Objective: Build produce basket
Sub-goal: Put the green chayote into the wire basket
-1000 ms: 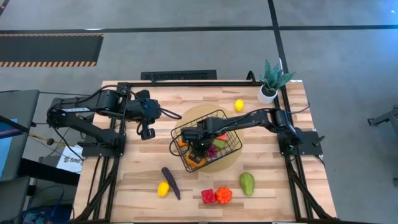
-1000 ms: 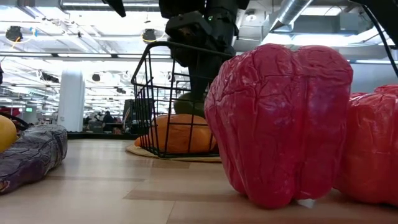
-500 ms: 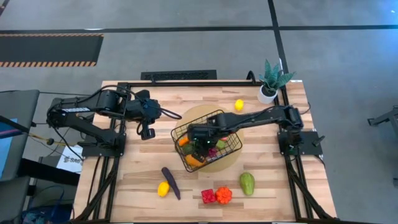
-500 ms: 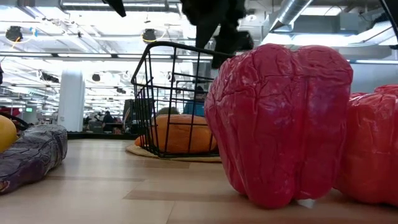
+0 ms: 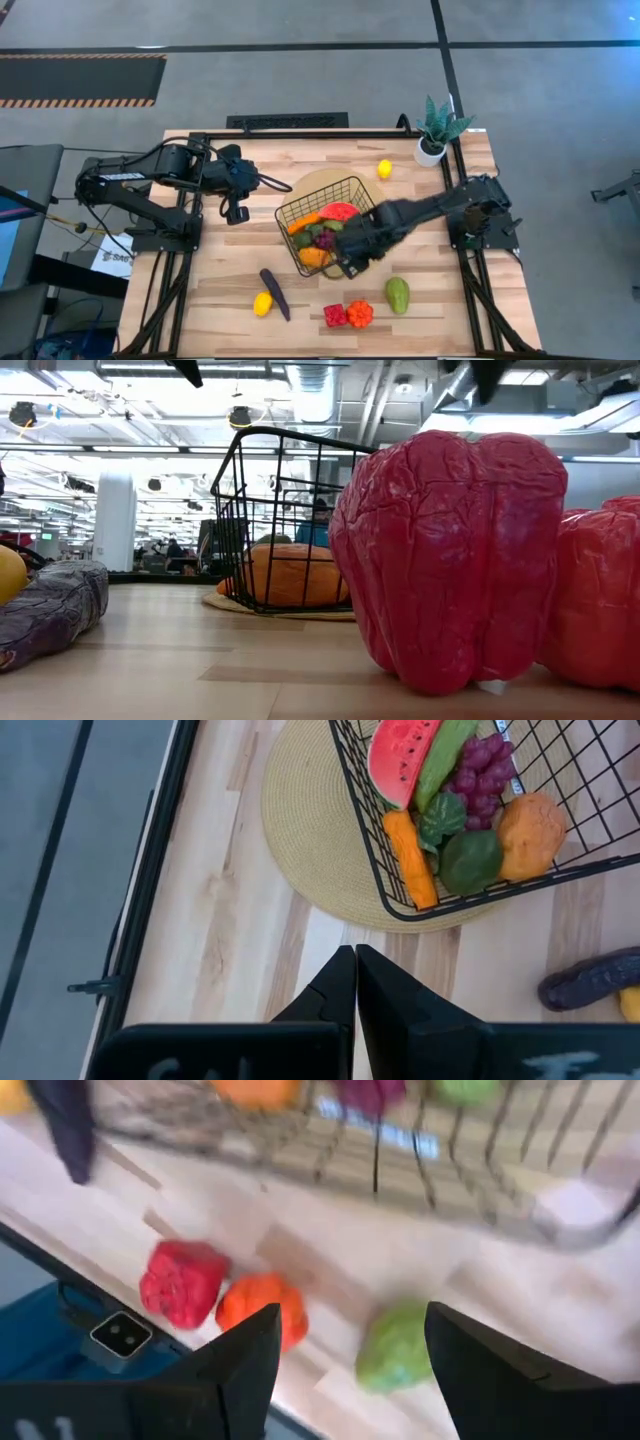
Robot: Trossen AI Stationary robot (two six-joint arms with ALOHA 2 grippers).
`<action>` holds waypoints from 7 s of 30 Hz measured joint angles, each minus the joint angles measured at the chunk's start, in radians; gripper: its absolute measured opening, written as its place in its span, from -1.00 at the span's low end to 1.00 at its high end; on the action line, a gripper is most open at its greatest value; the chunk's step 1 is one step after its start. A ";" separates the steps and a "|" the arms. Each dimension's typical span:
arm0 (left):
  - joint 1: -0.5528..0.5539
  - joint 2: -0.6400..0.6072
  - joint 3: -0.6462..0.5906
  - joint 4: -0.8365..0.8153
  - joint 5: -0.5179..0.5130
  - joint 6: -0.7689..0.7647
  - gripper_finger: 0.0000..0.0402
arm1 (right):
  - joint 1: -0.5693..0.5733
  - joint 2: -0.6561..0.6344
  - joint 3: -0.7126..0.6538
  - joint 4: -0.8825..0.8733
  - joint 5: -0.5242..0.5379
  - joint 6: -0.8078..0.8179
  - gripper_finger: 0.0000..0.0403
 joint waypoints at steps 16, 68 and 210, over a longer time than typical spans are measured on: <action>0.000 0.000 0.000 0.000 0.000 0.029 -1.00 | 0.237 0.083 -0.008 -0.143 0.025 0.456 0.32; 0.000 0.000 0.000 0.031 0.023 0.045 -1.00 | 0.326 0.120 -0.220 -0.033 -0.024 0.721 0.32; 0.000 0.000 0.000 0.054 0.046 0.070 -1.00 | 0.230 0.118 -0.565 0.262 -0.050 0.631 -0.02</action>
